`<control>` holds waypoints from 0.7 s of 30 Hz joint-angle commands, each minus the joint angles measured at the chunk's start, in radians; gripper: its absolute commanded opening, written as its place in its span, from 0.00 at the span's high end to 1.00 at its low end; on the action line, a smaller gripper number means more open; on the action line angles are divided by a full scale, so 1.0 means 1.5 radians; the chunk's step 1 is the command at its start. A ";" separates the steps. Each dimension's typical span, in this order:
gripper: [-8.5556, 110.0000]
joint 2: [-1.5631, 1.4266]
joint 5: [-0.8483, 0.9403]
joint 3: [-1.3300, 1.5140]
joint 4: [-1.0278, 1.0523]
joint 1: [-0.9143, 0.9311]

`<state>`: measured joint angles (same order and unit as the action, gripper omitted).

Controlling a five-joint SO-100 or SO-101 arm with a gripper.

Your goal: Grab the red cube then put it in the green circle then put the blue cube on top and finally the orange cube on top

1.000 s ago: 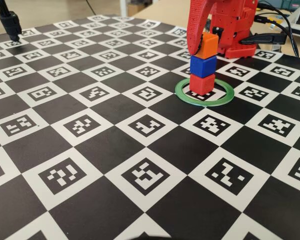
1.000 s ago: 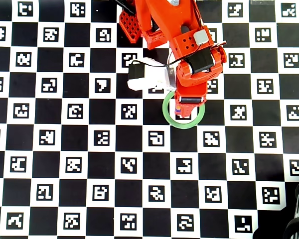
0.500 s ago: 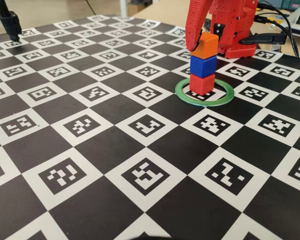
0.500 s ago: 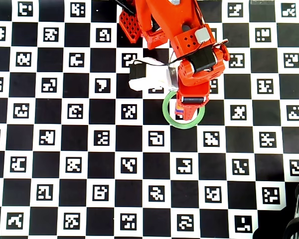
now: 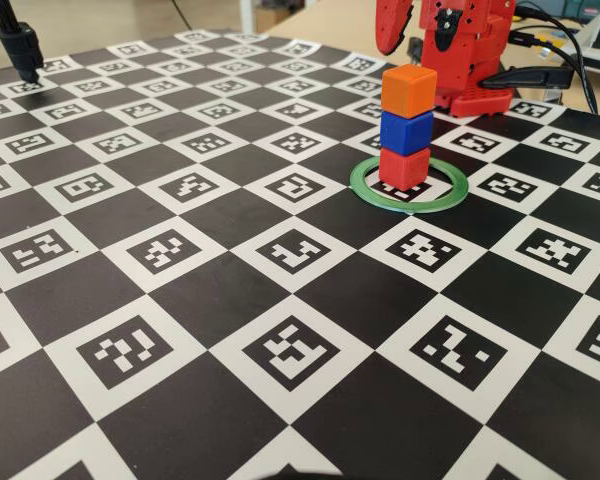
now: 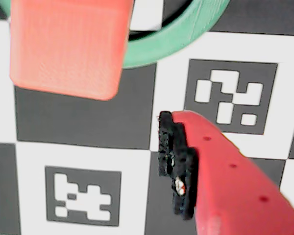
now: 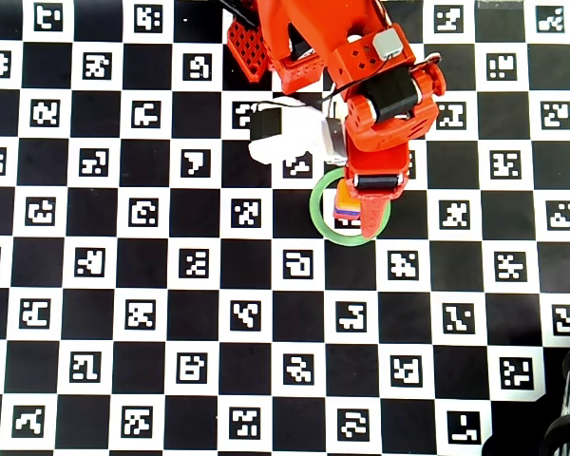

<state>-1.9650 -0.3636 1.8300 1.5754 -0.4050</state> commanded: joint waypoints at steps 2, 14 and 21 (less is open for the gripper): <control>0.58 -0.042 0.014 -0.092 0.033 -0.003; 0.60 -0.019 0.138 -0.225 0.110 0.143; 0.62 -0.071 0.243 -0.209 0.097 0.234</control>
<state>-1.9850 -0.0598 1.5708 1.7165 -0.1120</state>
